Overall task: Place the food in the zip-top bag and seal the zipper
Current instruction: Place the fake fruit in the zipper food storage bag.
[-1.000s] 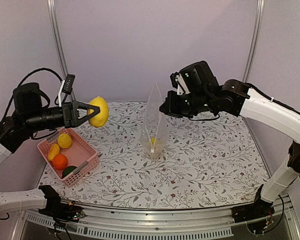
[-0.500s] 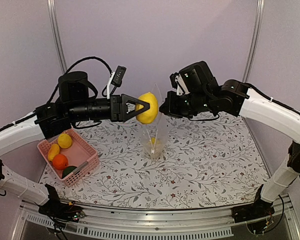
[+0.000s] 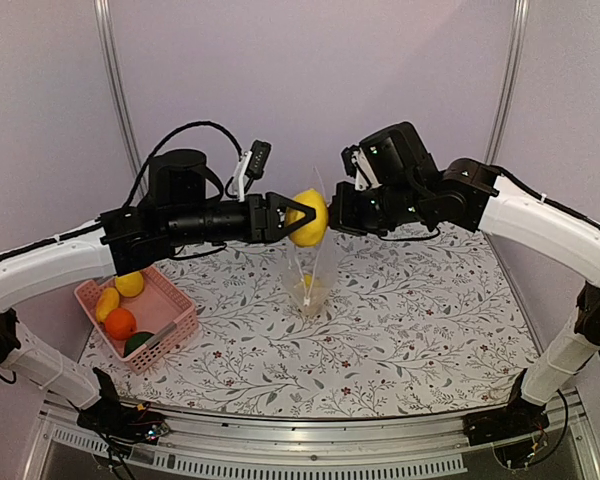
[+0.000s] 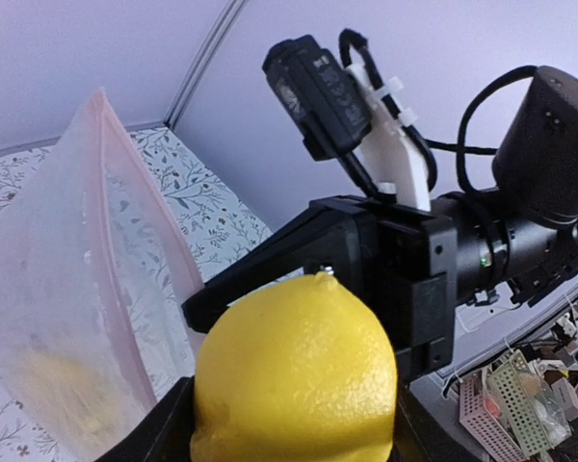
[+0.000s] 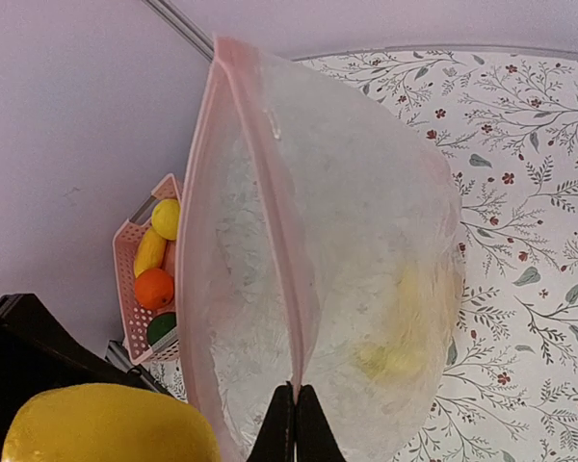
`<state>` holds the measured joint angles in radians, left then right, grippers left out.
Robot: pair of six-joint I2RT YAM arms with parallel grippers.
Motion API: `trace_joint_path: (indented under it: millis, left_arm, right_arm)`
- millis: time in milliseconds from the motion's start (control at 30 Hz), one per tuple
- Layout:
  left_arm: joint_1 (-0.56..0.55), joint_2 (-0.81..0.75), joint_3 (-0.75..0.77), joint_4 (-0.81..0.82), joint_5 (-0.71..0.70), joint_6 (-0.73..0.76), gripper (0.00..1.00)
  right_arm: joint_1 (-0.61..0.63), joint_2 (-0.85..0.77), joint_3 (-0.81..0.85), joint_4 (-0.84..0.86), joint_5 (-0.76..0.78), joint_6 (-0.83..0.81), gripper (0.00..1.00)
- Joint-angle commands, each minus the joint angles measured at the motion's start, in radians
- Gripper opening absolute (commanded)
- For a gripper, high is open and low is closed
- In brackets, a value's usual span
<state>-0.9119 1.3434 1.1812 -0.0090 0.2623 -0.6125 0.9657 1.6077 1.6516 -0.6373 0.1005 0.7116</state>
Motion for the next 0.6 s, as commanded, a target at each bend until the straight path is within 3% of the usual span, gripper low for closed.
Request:
trace_joint_path:
  millis: [0,433,567]
  left_arm:
    - [-0.011,0.027,0.020,-0.115,-0.110,0.047,0.50]
    - [-0.008,0.127,0.111,-0.314,-0.259,0.057,0.51]
    - [-0.009,0.159,0.151,-0.333,-0.286,0.052,0.60]
  right_arm:
    - [0.001,-0.030,0.016,-0.003,0.011,-0.012,0.00]
    - [-0.001,-0.042,0.010,0.008,0.000,-0.012,0.00]
    - [0.000,-0.027,0.012,0.017,-0.016,-0.008,0.00]
